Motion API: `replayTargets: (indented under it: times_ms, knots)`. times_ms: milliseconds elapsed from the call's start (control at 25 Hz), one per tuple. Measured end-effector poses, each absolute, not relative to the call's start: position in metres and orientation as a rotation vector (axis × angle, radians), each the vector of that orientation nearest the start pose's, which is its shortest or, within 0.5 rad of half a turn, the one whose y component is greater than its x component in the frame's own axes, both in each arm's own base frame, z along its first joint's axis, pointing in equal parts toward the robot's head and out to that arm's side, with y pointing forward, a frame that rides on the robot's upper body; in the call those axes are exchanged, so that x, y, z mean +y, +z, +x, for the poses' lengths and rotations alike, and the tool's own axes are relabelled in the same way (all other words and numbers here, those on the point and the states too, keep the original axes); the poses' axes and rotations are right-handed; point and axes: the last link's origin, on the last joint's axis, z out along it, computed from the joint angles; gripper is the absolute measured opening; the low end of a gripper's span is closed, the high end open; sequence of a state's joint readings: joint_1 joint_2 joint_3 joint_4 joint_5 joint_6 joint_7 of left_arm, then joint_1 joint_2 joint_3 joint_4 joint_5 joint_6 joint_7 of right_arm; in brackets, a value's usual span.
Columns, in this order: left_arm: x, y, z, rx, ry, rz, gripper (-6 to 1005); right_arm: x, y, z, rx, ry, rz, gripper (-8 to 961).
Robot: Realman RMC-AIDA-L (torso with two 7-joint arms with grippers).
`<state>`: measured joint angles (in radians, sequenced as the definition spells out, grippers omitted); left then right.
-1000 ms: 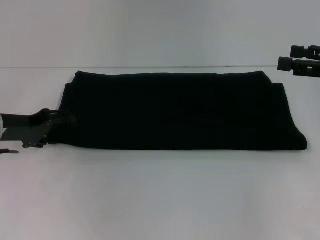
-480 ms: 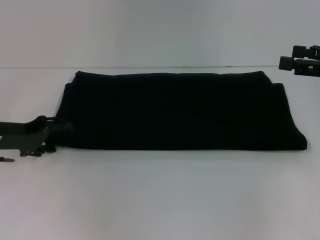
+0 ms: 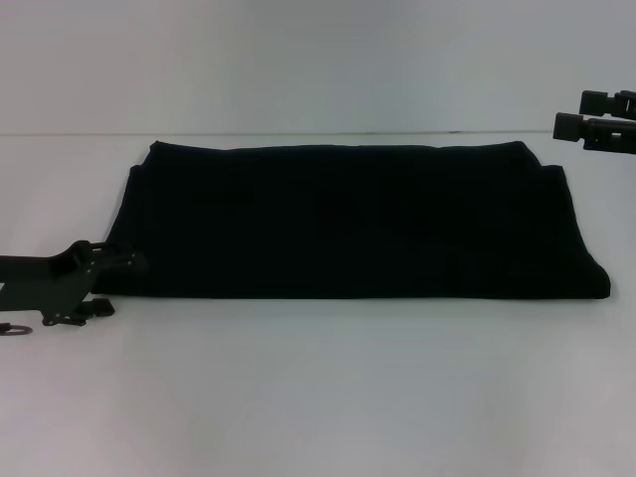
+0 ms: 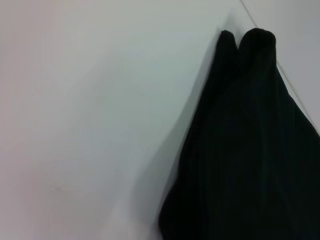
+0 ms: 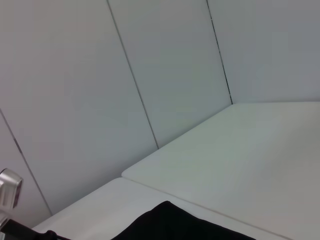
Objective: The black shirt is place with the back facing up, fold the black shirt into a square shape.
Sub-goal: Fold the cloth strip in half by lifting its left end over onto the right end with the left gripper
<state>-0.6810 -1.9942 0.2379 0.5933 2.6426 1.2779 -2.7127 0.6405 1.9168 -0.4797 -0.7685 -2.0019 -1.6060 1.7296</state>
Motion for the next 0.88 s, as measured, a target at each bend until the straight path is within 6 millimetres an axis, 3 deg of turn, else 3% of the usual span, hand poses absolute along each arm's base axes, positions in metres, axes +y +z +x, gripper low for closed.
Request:
replayTargets:
  times_ms: [880]
  knots:
    - [0.3746, 0.0422, -0.3431, 2.899, 0.730, 1.918, 868, 0.3862, 0.1188, 0.2463, 0.777, 0.795, -2.468, 899]
